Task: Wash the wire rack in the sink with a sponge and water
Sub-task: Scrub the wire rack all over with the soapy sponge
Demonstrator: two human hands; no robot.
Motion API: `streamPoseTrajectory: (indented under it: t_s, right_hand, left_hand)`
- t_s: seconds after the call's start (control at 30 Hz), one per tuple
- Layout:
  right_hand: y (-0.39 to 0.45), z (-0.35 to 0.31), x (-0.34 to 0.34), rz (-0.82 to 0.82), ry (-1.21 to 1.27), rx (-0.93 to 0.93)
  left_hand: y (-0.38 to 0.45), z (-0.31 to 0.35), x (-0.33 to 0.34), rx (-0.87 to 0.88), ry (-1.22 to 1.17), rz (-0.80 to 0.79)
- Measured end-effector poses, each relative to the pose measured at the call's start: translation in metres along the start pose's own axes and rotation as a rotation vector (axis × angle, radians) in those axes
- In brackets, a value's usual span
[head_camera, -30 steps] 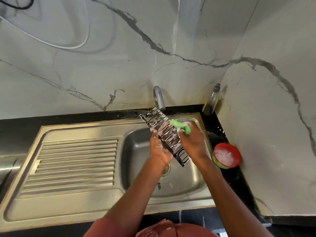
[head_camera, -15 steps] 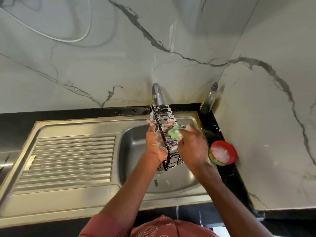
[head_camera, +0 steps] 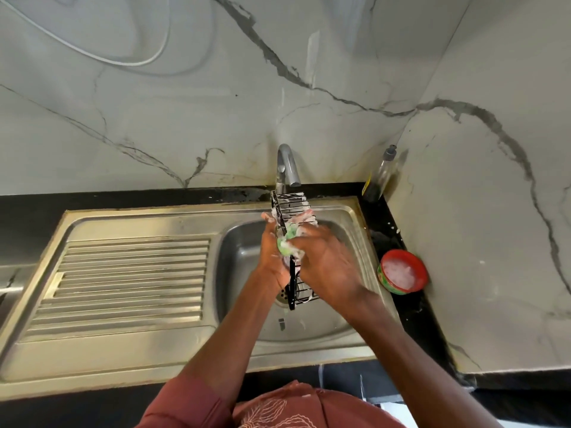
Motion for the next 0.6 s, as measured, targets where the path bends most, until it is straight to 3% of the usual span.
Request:
streamPoseTrajectory:
  t_s: [0.13, 0.3, 0.47, 0.6]
  right_hand:
    - [-0.019, -0.001, 0.005, 0.008, 0.036, -0.013]
    - [-0.005, 0.009, 0.005, 0.164, 0.123, 0.114]
    - [-0.015, 0.029, 0.006, 0.304, 0.019, 0.192]
    - [-0.011, 0.051, 0.008, 0.372, 0.269, 0.367]
  left_hand:
    - [-0.001, 0.014, 0.008, 0.01, -0.131, -0.106]
    - [-0.003, 0.016, 0.004, 0.007, -0.116, -0.042]
    - [-0.008, 0.01, 0.0, -0.089, -0.142, -0.004]
    - [-0.006, 0.0, 0.015, -0.103, -0.002, -0.037]
Point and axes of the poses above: each hand's wrist, its own y-axis towards the middle knuckle, its own x-axis out of the palm, z = x × y, the point moved 9 cm from there along y, towards the middle knuckle, and after that the axes turned 2 degrees about y, right-handed, at the moved point
